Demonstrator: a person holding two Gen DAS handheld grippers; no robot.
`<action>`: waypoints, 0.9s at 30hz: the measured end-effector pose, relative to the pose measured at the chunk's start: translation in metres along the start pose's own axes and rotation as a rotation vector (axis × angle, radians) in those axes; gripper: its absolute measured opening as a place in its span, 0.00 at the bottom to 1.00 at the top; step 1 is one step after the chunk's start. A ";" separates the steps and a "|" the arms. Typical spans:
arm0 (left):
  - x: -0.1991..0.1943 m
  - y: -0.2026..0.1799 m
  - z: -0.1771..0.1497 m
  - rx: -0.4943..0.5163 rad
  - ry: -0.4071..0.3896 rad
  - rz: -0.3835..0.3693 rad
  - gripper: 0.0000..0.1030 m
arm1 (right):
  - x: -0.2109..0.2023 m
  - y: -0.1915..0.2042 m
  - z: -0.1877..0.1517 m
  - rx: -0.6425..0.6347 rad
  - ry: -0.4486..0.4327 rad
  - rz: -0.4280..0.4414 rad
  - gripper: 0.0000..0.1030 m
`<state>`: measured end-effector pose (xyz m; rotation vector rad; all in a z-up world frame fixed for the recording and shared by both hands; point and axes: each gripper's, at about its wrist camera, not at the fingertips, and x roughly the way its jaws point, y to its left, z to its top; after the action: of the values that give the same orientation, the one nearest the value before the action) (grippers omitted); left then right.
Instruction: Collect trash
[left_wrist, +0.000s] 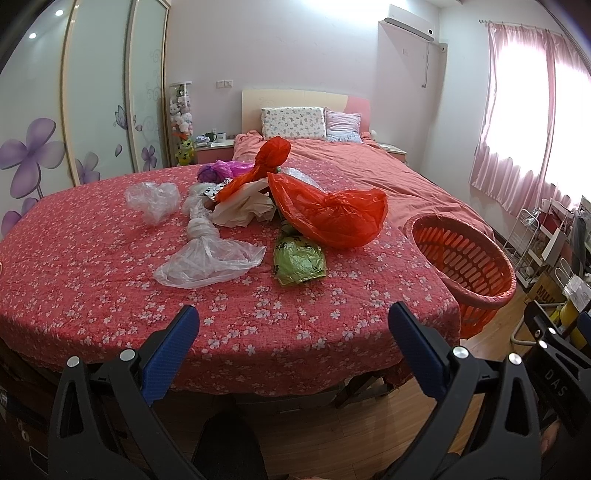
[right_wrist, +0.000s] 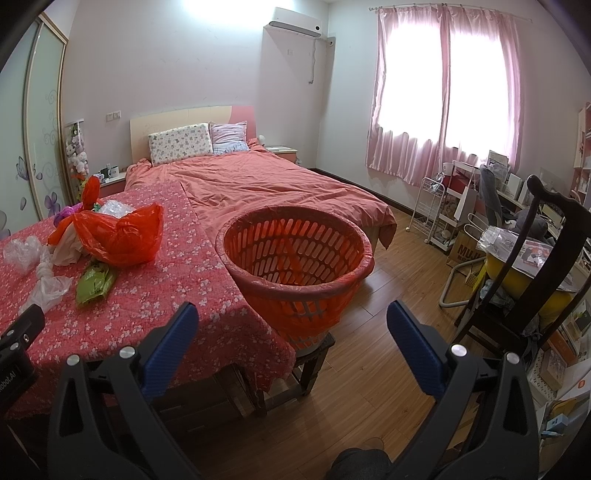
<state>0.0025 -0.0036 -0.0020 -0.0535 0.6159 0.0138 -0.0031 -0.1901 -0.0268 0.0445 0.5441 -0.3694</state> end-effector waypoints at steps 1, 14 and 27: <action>0.000 0.000 0.000 0.000 0.000 -0.001 0.98 | 0.000 0.000 0.000 0.000 0.000 0.000 0.96; -0.003 -0.001 -0.002 -0.001 0.003 -0.001 0.98 | 0.001 0.000 0.000 0.000 0.001 0.000 0.96; 0.007 0.013 0.001 -0.029 0.011 0.024 0.98 | 0.006 0.004 0.002 0.005 0.005 0.031 0.96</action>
<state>0.0088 0.0090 -0.0057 -0.0746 0.6275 0.0455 0.0041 -0.1886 -0.0280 0.0587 0.5466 -0.3405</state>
